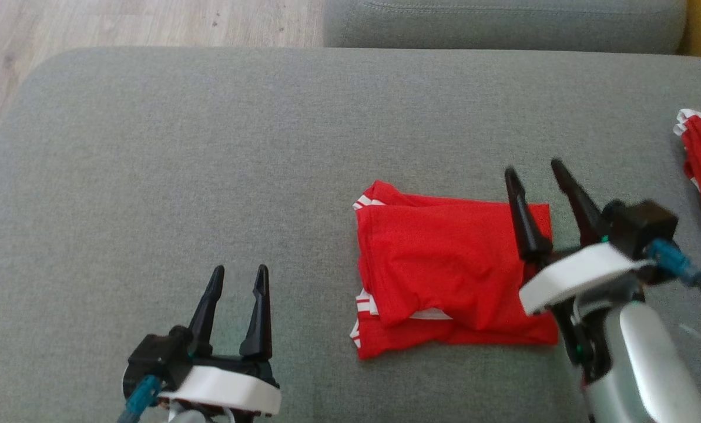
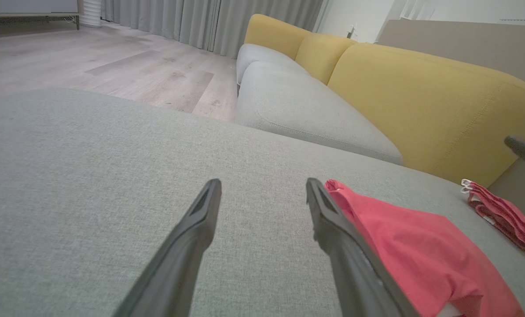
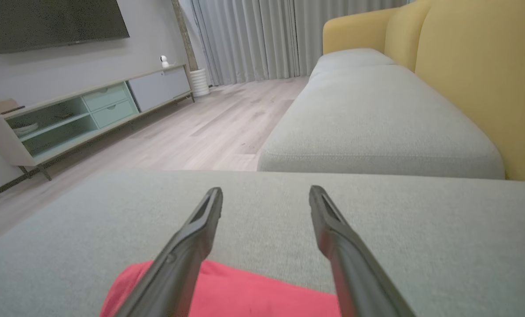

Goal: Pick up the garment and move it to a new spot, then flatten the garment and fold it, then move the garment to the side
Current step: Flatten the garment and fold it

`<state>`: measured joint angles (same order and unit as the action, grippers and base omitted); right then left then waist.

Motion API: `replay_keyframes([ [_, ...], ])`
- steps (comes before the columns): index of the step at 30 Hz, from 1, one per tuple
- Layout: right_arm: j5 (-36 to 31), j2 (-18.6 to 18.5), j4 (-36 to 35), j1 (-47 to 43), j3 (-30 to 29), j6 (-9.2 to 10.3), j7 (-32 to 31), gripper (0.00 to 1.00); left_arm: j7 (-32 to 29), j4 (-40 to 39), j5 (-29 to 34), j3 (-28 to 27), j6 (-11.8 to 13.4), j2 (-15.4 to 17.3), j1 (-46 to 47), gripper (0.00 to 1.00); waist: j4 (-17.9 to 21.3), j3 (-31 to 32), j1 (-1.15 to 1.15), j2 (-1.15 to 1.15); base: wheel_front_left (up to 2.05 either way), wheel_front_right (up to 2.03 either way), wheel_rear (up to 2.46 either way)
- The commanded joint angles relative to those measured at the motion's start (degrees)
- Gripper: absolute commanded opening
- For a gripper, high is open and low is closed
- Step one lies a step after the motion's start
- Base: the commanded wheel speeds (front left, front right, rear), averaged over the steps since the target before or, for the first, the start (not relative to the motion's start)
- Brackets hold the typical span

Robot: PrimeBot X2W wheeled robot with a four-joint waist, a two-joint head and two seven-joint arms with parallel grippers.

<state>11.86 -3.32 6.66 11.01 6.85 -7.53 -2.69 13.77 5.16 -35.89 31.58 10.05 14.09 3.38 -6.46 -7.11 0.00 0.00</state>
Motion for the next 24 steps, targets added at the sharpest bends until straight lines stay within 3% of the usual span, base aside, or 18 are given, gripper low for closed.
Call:
replay_keyframes([
  [1, -0.72, 0.44, -2.35, 0.06, 1.11, 0.04, 0.45, 1.00, 0.74, -1.59, 0.42, -1.54, -0.07, 0.25, 2.58, 1.00, 0.03, -0.09, 0.00, 0.00, 0.00, 0.00, 0.00],
  [8, -5.05, 0.44, -1.15, -2.93, 4.32, 0.04, 1.40, 1.00, 0.79, -1.29, 0.31, -1.55, -0.15, 0.31, 2.77, 1.00, -0.25, -0.28, 0.00, 0.00, 0.00, 0.00, 0.00],
  [9, -5.69, 0.44, -0.48, -3.21, 5.39, 0.04, 1.71, 0.79, 0.79, -1.30, 0.30, -1.56, -0.14, 0.33, 2.78, 1.00, -0.36, -0.28, 0.00, 0.00, 0.00, 0.00, 0.00],
  [10, -6.32, 0.44, 0.31, -3.40, 6.64, 0.04, 2.04, 0.40, 0.80, -1.30, 0.29, -1.56, -0.13, 0.34, 2.81, 1.00, -0.49, -0.26, 0.00, 0.00, 0.00, 0.00, 0.00],
  [12, -7.47, 0.44, 2.28, -3.69, 9.26, 0.04, 2.58, 0.09, 0.81, -1.28, 0.25, -1.58, -0.15, 0.44, 2.80, 1.00, -0.80, -0.17, 0.00, 0.00, 0.00, 0.00, 0.00],
  [13, -7.47, 0.44, 2.28, -3.69, 9.26, 0.04, 2.58, 0.09, 0.81, -1.28, 0.25, -1.58, -0.15, 0.44, 2.80, 1.00, -0.80, -0.17, 0.00, 0.00, 0.00, 0.00, 0.00],
  [15, -8.02, 0.44, 4.36, -3.67, 11.63, 0.04, 3.37, 0.00, 0.82, -1.24, 0.20, -1.62, -0.16, 0.54, 2.74, 1.00, -1.10, -0.02, 0.00, 0.00, 0.00, 0.00, 0.00],
  [24, -10.19, 0.44, 14.87, -2.25, 19.02, 0.04, 5.47, 0.00, 0.86, -1.35, -0.01, -1.61, -0.01, 0.95, 2.05, 1.00, -2.09, 0.66, 0.00, 0.00, 0.00, 0.00, 0.00],
])
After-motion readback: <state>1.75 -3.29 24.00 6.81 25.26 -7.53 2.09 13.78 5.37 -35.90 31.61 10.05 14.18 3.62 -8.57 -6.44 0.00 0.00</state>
